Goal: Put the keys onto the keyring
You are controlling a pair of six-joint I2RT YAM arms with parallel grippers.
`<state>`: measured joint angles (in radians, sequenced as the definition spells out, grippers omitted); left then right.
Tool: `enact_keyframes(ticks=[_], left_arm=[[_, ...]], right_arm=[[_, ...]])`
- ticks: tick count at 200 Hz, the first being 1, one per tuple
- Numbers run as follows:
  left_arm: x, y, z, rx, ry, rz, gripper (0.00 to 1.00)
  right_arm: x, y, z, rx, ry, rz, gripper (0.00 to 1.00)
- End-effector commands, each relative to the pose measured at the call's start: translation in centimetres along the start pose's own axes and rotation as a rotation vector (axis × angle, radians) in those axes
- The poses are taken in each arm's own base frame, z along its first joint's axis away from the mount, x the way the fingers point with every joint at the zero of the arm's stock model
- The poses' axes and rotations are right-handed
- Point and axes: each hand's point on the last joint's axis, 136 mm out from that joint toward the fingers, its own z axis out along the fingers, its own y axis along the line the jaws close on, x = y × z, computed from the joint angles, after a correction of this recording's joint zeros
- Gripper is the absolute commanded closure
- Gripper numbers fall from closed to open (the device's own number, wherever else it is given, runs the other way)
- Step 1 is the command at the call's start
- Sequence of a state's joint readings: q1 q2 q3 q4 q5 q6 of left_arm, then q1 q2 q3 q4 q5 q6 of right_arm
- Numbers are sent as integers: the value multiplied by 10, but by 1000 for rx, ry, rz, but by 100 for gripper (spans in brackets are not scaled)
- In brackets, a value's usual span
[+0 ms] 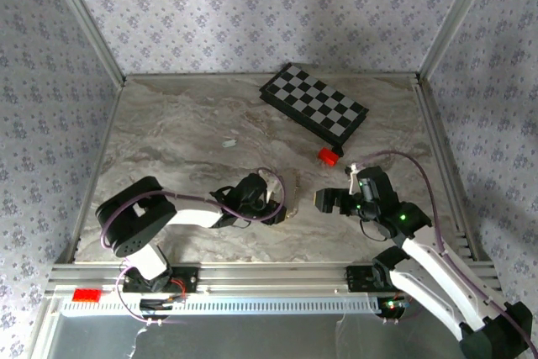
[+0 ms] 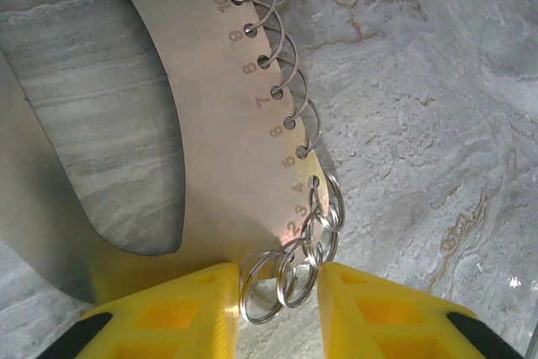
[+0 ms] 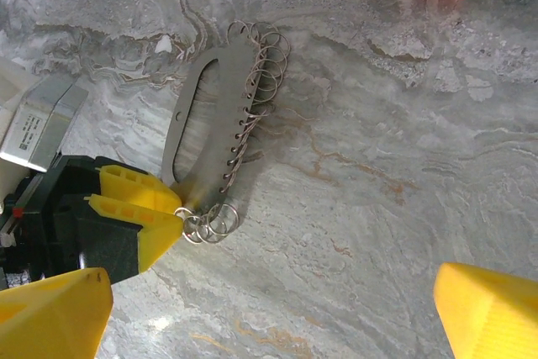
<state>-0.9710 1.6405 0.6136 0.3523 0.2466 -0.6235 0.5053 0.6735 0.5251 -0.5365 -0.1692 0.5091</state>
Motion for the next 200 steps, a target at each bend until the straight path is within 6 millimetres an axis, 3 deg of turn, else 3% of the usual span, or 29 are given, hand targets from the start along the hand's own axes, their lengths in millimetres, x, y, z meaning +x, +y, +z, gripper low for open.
enact_keyframes(ticks=[1,79,200], left_arm=[[4,1,3,6,-2,-7,72],[11,5,5,-8,4,-18,79],[12,-5,1,30,-7,2,86]], right_arm=[[5,-2,-1,0,13,18,0],[2,-4,-2,1,1,19,0],[1,-7,-4,11,-6,33,0]])
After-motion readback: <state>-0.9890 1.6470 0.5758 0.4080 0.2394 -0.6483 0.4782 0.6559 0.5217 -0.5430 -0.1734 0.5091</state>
